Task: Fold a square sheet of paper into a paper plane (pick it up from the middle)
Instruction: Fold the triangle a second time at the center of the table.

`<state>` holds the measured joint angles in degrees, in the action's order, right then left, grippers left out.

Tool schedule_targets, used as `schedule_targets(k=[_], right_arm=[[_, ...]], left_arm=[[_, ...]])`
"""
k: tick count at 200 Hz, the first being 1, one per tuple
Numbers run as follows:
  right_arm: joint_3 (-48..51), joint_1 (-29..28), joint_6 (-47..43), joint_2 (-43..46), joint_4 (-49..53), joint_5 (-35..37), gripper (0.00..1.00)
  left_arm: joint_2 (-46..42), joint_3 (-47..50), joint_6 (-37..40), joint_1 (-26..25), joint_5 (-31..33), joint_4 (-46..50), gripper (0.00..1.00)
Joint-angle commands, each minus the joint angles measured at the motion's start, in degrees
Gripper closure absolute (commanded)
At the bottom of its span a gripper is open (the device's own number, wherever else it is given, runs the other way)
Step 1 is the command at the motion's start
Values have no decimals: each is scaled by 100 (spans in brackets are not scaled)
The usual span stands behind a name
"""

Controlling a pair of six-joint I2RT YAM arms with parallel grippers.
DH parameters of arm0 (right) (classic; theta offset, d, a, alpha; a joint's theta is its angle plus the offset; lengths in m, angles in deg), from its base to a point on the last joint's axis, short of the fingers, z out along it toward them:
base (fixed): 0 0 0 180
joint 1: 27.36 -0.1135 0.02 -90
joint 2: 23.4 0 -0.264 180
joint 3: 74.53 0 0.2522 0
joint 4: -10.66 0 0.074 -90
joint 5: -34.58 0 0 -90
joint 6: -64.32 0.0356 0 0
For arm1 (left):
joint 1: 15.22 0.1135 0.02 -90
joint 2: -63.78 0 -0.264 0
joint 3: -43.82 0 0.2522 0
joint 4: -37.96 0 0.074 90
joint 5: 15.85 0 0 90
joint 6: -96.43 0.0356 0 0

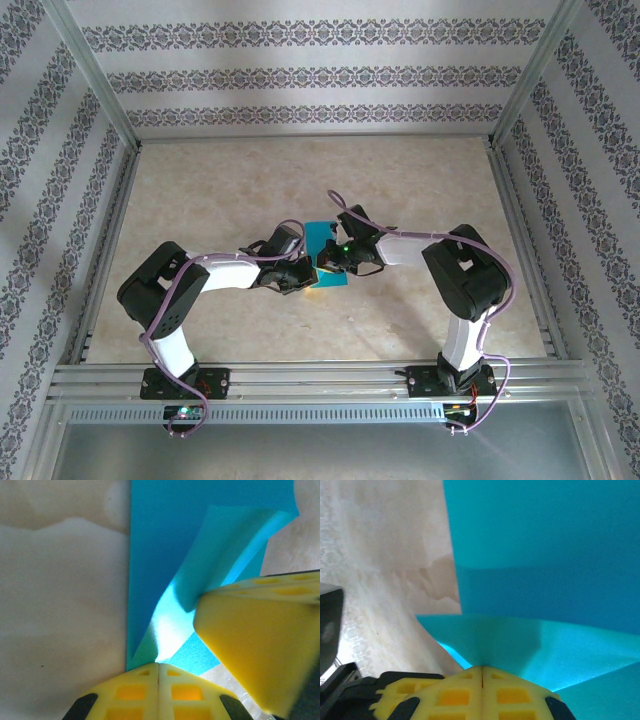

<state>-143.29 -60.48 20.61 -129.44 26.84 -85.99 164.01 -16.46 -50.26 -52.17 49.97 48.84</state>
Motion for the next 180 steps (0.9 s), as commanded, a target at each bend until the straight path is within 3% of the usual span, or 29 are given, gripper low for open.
schedule_targets(k=[1, 49, 90, 180], right_arm=[[78, 25, -32, -186, 120, 155, 97], [130, 210, -219, -235, 150, 272, 97], [-22, 671, -664, -262, 208, 281, 96], [-629, 1614, -1172, -468, 310, 110, 95]], left_arm=[[88, 255, -88, 73, 200, 437, 100], [85, 258, -120, 74, 276, 638, 100], [109, 275, -184, 72, 385, 1099, 100], [161, 163, -38, 74, 217, 1123, 100]])
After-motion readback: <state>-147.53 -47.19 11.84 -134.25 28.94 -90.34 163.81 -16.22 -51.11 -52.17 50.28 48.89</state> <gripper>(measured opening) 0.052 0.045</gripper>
